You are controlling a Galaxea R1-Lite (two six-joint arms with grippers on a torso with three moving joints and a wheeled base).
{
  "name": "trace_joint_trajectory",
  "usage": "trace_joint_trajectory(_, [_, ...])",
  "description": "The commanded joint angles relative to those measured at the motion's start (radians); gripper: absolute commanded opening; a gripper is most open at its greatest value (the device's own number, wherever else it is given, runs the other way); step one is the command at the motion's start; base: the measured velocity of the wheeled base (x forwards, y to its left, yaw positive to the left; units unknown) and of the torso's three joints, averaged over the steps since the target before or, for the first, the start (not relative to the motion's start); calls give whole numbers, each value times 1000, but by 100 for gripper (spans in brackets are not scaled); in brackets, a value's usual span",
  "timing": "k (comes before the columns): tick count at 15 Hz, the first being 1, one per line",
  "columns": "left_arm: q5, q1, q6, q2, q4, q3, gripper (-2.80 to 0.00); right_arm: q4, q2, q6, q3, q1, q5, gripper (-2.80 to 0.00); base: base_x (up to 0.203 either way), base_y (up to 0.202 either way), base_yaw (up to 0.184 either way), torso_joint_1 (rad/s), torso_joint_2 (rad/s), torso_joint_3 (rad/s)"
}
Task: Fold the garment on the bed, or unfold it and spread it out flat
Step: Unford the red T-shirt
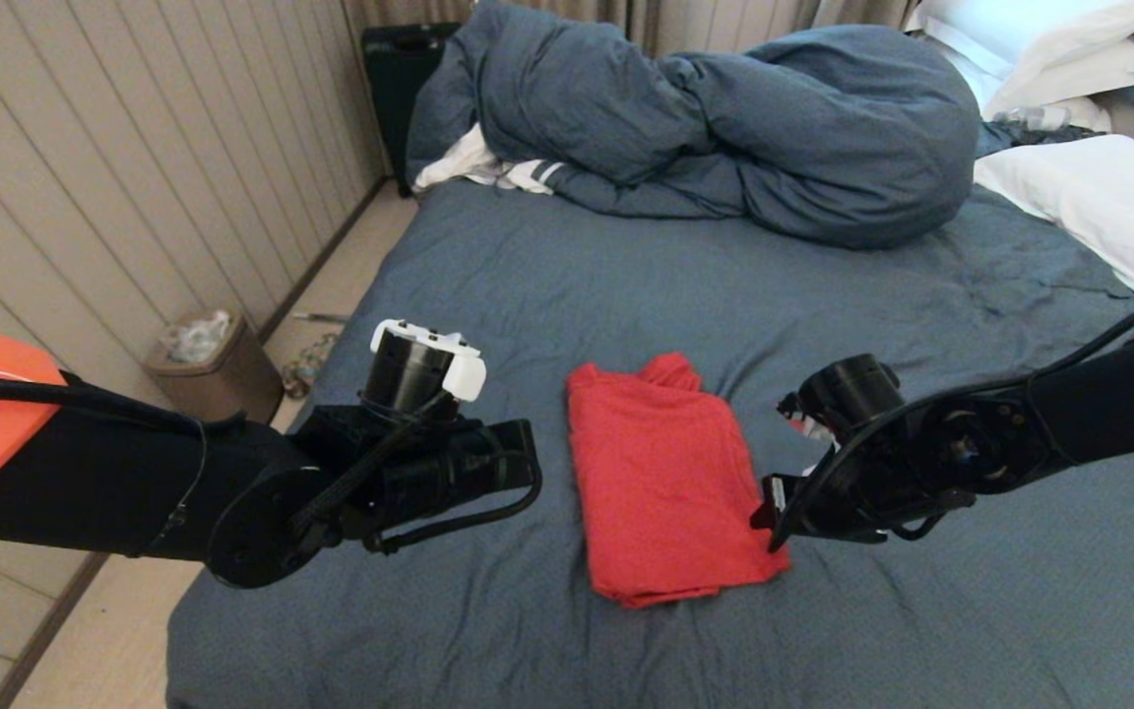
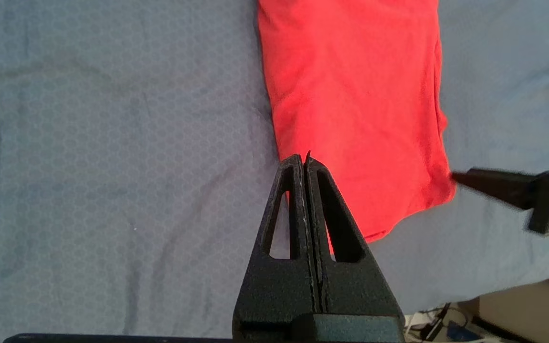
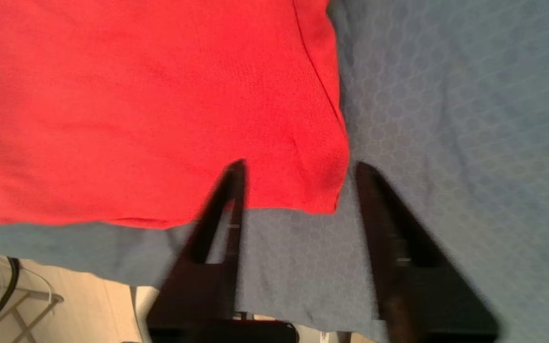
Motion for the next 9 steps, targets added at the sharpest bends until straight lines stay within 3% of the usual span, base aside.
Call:
trace_joint_trajectory(1, [1, 0, -6, -4, -3, 5, -280, 1, 35, 3, 1, -1, 3, 0, 0, 0, 0, 0, 0, 0])
trace_joint_trajectory(9, [1, 0, -7, 16, -22, 19, -280, -21, 51, 6, 25, 12, 2, 0, 0, 0, 0, 0, 0, 0])
